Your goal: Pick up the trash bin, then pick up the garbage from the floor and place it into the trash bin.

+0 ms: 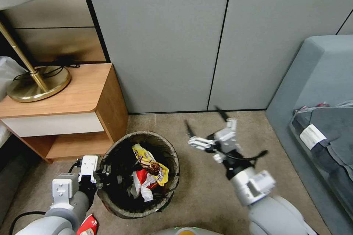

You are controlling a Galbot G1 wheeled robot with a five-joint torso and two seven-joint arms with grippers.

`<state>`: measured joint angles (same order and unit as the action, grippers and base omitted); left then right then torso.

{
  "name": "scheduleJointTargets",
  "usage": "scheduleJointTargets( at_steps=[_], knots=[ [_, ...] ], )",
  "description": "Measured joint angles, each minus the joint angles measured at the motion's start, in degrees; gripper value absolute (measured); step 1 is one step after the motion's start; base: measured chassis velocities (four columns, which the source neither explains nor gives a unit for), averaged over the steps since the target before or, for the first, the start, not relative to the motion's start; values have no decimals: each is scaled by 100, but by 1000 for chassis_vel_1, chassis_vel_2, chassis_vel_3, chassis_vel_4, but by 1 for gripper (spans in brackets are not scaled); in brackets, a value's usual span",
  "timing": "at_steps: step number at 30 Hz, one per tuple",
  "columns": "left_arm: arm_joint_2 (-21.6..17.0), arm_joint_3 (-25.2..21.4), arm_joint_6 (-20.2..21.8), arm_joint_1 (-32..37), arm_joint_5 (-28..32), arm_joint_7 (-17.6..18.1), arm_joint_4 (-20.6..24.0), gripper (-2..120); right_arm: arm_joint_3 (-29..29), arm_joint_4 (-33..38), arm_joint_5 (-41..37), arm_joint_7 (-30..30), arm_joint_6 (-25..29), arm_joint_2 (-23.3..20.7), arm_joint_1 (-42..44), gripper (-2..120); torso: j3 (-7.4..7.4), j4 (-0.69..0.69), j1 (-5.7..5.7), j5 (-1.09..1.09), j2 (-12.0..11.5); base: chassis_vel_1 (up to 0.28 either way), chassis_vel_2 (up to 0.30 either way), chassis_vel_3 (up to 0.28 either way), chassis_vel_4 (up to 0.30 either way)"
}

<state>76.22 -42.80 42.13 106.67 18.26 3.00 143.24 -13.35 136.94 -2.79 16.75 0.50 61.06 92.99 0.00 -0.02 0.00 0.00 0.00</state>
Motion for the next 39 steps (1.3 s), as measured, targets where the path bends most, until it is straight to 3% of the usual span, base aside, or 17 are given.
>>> scheduleJointTargets(
  at_steps=[6, 14, 23, 39],
  knots=[
    [-54, -19, 0, 32, 1, -3, 0, 1, -1070, -131, 3, -28, 557, 336, 916, 100, 0, 1, 0, 0, 0, 0, 0, 0, 0],
    [-32, -46, 0, 35, -6, 5, 0, 1, -1651, -230, -93, -108, 879, 730, 1561, 100, 0, 1, 0, 0, 0, 0, 0, 0, 0],
    [63, -1, 0, 74, -224, -35, 0, 1, -1891, -339, -142, -148, 1170, 972, 1879, 100, 0, 2, 0, 0, -1, 0, 0, 0, 0],
    [217, 18, 0, -9, -415, -130, 0, 1, -1709, -430, -110, -134, 1127, 1184, 1802, 100, 0, 1, 0, 0, -1, 10, 8, 9, 10]
  ],
)
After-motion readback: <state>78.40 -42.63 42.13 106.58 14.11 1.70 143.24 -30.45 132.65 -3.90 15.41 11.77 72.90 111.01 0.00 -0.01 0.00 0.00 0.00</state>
